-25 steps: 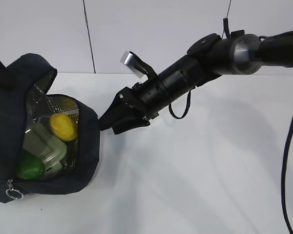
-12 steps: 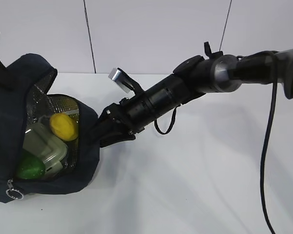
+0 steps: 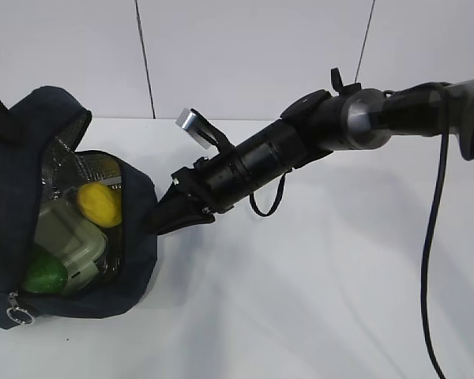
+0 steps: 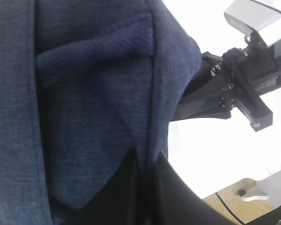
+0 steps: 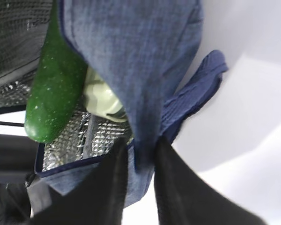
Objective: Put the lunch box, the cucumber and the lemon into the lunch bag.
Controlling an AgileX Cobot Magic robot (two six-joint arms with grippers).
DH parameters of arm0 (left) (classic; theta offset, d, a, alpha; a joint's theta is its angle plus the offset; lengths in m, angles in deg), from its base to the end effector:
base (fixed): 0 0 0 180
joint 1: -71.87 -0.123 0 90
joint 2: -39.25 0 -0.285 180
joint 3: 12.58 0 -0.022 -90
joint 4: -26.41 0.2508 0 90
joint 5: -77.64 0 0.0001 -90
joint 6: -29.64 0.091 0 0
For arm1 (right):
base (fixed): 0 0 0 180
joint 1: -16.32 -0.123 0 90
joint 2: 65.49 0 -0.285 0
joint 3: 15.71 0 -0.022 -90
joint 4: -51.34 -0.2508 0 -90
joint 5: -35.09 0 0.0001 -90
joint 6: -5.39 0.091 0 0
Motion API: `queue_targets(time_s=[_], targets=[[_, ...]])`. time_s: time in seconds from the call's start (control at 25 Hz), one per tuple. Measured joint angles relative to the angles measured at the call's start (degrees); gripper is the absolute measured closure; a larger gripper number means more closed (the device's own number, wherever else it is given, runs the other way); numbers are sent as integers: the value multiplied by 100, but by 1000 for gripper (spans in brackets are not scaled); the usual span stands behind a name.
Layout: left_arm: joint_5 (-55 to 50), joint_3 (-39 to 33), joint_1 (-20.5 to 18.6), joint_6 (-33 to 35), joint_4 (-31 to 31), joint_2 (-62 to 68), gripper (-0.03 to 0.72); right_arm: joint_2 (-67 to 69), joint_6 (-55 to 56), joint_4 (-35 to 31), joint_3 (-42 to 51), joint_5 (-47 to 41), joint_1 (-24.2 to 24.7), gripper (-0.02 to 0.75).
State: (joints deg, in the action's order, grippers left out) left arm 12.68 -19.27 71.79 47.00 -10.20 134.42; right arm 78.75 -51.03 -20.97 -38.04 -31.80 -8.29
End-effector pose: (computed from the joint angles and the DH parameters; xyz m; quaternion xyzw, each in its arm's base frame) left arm 0.2997 -0.0488 0.3041 0.0434 0.9474 -0.2780 0.1529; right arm 0.3964 0.2693 0.1352 -0.3158 0.7891 0.5202 0.0838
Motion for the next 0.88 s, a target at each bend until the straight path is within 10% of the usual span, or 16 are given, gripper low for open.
queue_targets(time_s=[0.28, 0.88], targets=[[-14, 0, 0, 0, 12, 0, 681, 0, -13, 0, 0, 188, 0, 717], [-49, 0, 0, 0, 12, 0, 681, 23, 91, -260, -436, -61, -13, 717]])
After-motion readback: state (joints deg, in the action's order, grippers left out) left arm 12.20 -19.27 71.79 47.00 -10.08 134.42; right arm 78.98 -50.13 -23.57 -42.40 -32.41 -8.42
